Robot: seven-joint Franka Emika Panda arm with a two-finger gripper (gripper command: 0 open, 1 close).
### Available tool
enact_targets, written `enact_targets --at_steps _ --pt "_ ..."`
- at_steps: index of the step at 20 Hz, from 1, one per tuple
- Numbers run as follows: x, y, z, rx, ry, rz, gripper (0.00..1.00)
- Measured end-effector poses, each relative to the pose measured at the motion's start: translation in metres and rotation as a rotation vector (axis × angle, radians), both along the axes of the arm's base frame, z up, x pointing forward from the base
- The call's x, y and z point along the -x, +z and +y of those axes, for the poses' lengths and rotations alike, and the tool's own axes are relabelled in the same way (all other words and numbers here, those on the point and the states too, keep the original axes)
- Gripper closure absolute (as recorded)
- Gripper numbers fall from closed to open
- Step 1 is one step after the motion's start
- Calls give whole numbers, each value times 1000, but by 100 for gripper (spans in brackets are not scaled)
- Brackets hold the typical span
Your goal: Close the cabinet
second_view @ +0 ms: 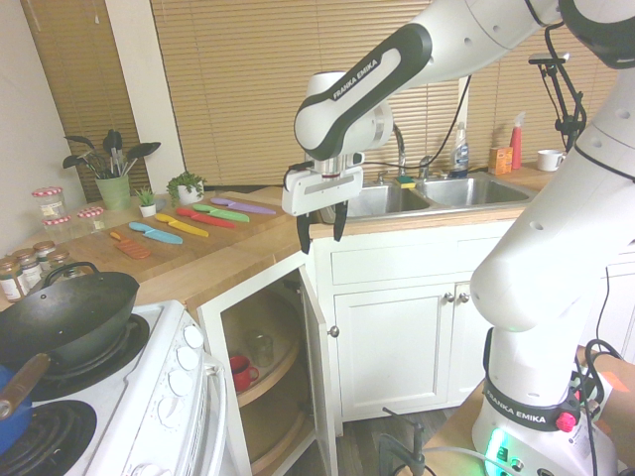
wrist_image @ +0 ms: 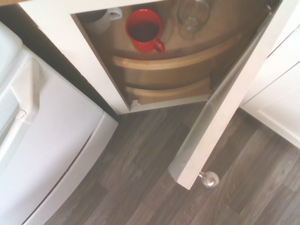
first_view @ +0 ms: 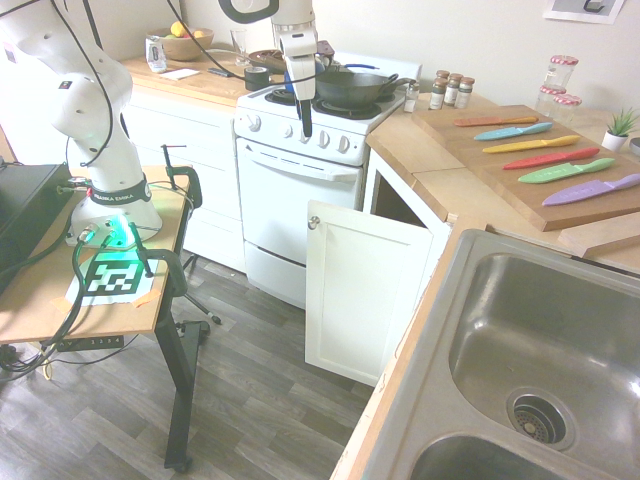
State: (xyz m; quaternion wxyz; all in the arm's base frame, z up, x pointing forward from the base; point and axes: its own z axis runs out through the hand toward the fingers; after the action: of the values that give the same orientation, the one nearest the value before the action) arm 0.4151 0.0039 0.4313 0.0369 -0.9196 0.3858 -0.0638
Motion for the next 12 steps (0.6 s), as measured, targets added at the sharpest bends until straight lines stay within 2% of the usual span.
enact_targets --at_steps 4,7,12 --pt "-4 -7 -2 16 -14 12 0" --pt "-14 -29 -7 55 -29 32 0" --pt "-24 -66 -74 53 -116 59 0"
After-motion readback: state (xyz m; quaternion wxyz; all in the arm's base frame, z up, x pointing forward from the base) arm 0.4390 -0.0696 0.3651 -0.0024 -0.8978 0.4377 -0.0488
